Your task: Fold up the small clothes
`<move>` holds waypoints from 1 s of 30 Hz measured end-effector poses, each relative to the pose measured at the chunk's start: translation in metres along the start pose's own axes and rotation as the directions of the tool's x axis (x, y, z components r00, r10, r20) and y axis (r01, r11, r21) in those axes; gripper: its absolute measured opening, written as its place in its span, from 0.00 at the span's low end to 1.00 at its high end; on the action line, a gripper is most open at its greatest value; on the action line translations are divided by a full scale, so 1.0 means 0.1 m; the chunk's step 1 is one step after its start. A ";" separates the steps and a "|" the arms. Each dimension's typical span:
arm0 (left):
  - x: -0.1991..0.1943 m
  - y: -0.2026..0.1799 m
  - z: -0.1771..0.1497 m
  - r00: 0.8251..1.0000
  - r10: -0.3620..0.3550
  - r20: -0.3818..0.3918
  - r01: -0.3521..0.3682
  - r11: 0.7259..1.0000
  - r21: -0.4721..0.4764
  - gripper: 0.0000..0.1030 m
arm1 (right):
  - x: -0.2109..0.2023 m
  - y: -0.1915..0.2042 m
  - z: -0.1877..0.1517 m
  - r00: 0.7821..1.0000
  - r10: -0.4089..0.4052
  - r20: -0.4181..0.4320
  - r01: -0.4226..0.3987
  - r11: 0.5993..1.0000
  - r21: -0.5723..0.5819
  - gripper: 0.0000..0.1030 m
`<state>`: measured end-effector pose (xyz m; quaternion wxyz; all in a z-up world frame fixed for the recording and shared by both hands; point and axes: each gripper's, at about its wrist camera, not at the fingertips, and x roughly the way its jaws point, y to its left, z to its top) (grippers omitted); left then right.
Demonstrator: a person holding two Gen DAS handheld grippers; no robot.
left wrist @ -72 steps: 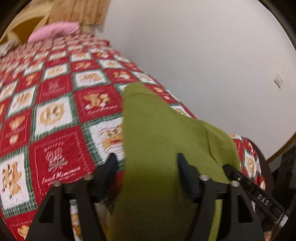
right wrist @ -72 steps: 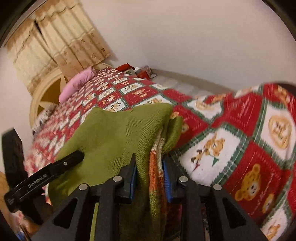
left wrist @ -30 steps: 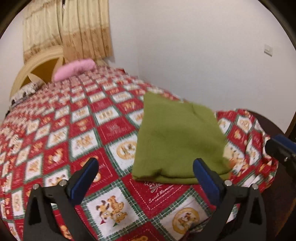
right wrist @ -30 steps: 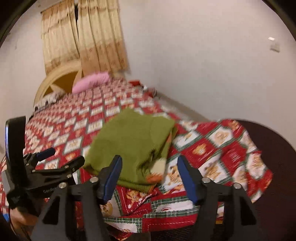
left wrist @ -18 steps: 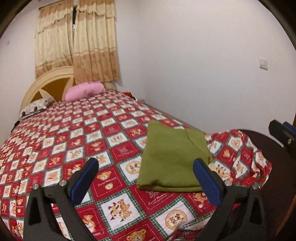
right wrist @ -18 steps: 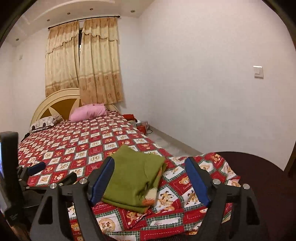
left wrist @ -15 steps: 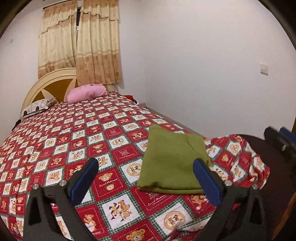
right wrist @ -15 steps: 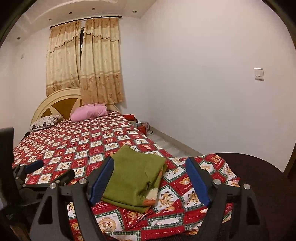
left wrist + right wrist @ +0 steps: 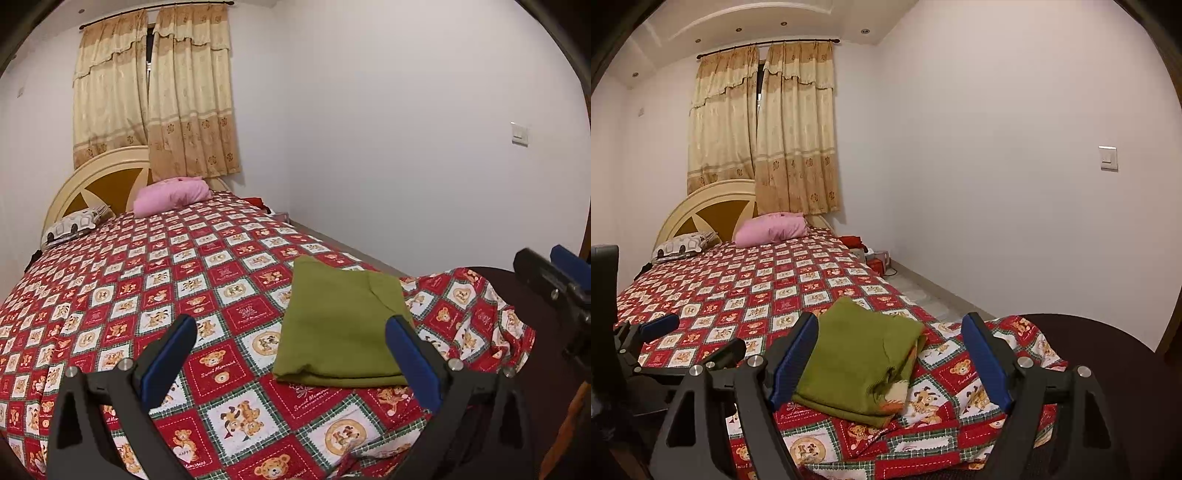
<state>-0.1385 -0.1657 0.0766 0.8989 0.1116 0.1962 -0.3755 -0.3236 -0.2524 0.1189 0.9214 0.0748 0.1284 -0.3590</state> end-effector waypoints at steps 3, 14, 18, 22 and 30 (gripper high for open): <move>0.00 0.00 0.00 1.000 0.000 -0.001 0.000 1.000 -0.001 1.00 | 0.00 0.01 -0.01 1.000 -0.001 -0.010 0.001 1.000 0.000 0.78; -0.01 0.02 -0.03 1.000 -0.005 -0.010 0.005 1.000 -0.008 1.00 | 0.01 -0.01 -0.01 1.000 -0.006 -0.012 0.006 1.000 0.009 0.78; -0.01 0.02 -0.03 1.000 -0.008 -0.013 0.008 1.000 -0.009 1.00 | 0.01 -0.01 -0.01 1.000 -0.006 -0.011 0.006 1.000 0.007 0.78; -0.02 0.02 -0.03 1.000 -0.007 -0.013 0.007 1.000 -0.006 1.00 | 0.02 -0.01 -0.01 1.000 -0.007 -0.012 0.007 1.000 0.007 0.78; -0.01 0.02 -0.04 1.000 -0.011 -0.020 0.011 1.000 -0.008 1.00 | 0.03 0.00 -0.03 1.000 -0.007 -0.017 0.007 1.000 0.009 0.78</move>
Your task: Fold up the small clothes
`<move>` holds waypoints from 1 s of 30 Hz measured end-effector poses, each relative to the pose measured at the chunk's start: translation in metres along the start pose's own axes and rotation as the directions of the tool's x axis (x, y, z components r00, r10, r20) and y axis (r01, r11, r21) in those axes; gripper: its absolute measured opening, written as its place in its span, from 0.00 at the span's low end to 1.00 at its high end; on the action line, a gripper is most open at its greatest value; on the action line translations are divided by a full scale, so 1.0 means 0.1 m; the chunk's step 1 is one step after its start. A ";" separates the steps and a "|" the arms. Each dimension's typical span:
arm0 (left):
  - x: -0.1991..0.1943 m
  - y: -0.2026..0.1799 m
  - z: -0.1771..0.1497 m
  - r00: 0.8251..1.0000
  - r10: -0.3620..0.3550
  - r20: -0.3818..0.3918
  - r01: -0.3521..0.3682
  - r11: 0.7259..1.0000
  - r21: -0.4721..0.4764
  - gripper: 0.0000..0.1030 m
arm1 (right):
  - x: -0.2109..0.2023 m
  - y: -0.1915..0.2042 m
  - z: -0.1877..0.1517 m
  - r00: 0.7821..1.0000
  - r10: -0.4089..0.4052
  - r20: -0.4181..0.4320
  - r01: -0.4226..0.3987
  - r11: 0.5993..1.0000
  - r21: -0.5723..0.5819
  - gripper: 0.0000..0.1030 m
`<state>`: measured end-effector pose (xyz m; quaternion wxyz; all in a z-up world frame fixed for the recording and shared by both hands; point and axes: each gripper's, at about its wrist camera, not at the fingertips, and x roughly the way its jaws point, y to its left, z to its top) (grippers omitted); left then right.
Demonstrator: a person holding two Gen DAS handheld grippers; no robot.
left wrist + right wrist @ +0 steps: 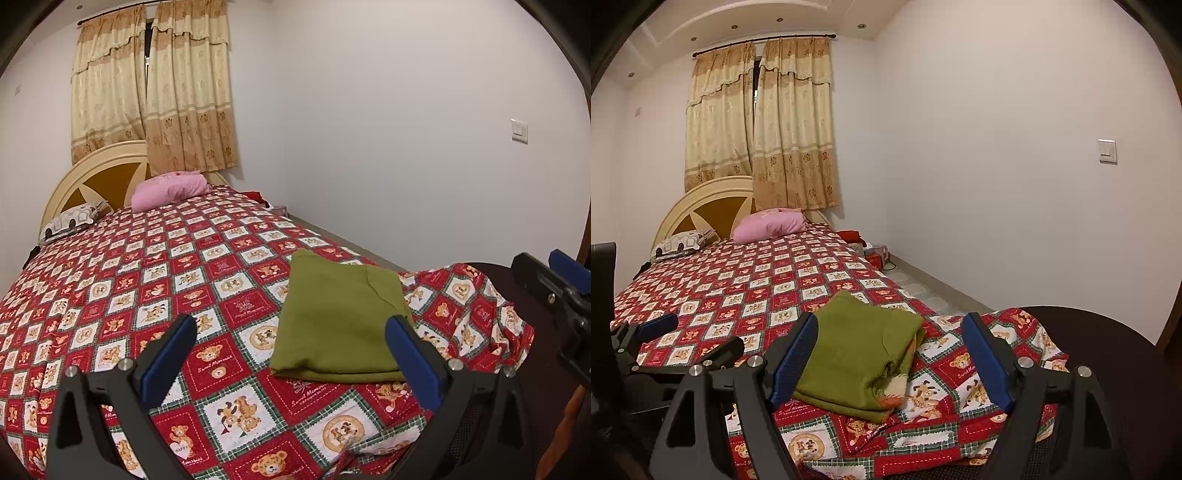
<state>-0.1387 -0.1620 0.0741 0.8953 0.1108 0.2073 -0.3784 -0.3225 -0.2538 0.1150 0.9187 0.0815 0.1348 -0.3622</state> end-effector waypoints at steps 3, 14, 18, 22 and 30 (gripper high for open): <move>0.00 0.00 0.00 1.000 -0.001 0.000 0.001 1.000 0.000 1.00 | 0.00 0.00 0.00 1.000 -0.001 0.002 0.001 1.000 -0.001 0.78; 0.00 0.01 -0.01 1.000 0.001 -0.002 -0.001 1.000 0.003 1.00 | 0.00 0.00 -0.02 1.000 -0.005 -0.002 0.005 1.000 0.004 0.78; 0.02 0.01 -0.01 1.000 0.003 -0.005 -0.003 1.000 0.004 1.00 | -0.01 0.02 -0.03 1.000 -0.007 -0.001 0.007 1.000 0.006 0.78; 0.03 0.01 -0.01 1.000 0.006 -0.007 -0.006 1.000 0.005 1.00 | -0.02 0.02 -0.03 1.000 -0.009 -0.002 0.009 1.000 0.008 0.78; 0.03 0.02 -0.02 1.000 0.005 -0.009 -0.005 1.000 0.004 1.00 | -0.02 0.01 -0.03 1.000 -0.009 -0.003 0.009 1.000 0.007 0.78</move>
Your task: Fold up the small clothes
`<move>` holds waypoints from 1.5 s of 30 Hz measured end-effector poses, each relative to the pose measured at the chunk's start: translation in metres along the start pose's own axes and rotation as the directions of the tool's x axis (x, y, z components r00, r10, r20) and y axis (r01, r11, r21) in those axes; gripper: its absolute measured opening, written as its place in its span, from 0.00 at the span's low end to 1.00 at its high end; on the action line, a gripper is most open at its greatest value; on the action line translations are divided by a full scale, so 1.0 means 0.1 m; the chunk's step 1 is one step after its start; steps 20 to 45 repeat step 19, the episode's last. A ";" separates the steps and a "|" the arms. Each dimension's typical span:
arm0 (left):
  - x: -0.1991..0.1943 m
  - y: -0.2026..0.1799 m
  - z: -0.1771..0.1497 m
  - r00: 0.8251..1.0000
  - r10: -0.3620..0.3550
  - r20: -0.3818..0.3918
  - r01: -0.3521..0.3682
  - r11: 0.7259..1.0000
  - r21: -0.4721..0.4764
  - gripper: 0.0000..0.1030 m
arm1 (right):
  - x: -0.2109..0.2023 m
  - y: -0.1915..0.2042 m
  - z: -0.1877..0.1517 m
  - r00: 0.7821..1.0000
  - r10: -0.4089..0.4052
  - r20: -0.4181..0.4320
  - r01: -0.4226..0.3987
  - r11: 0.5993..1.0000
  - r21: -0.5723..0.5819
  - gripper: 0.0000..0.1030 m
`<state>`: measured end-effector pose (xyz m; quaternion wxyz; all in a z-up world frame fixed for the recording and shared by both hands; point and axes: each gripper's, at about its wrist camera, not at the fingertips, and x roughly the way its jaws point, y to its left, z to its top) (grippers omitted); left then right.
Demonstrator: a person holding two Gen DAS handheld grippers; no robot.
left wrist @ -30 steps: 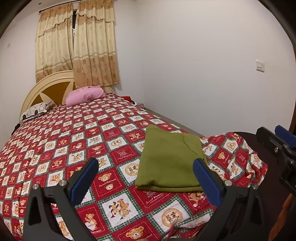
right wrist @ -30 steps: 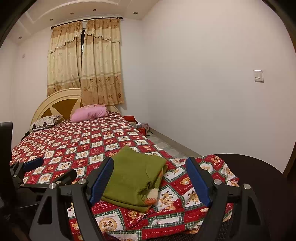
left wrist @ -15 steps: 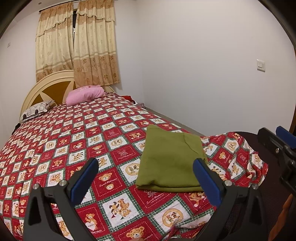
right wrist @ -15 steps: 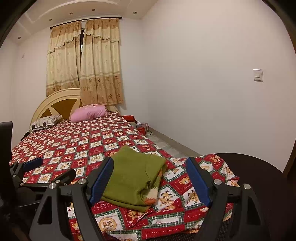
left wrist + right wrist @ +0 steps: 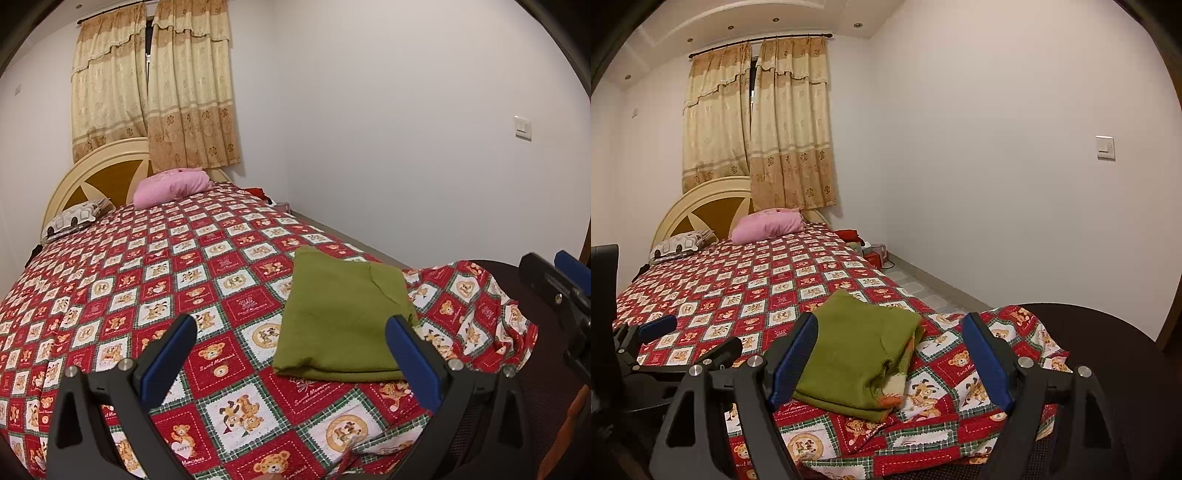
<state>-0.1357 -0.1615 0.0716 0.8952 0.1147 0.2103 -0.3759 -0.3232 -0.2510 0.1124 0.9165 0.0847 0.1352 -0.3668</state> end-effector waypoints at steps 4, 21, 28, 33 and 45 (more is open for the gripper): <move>0.00 0.00 0.00 1.000 0.000 -0.001 0.000 1.000 0.001 1.00 | 0.01 0.00 -0.01 1.000 -0.002 -0.003 0.002 1.000 0.001 0.78; 0.12 0.15 -0.04 0.998 -0.033 -0.048 0.031 0.999 -0.038 1.00 | 0.03 0.02 -0.08 1.000 -0.022 -0.020 0.022 1.000 0.001 0.78; 0.12 0.15 -0.04 0.998 -0.033 -0.048 0.031 0.999 -0.038 1.00 | 0.03 0.02 -0.08 1.000 -0.022 -0.020 0.022 1.000 0.001 0.78; 0.12 0.15 -0.04 0.998 -0.033 -0.048 0.031 0.999 -0.038 1.00 | 0.03 0.02 -0.08 1.000 -0.022 -0.020 0.022 1.000 0.001 0.78; 0.12 0.15 -0.04 0.998 -0.033 -0.048 0.031 0.999 -0.038 1.00 | 0.03 0.02 -0.08 1.000 -0.022 -0.020 0.022 1.000 0.001 0.78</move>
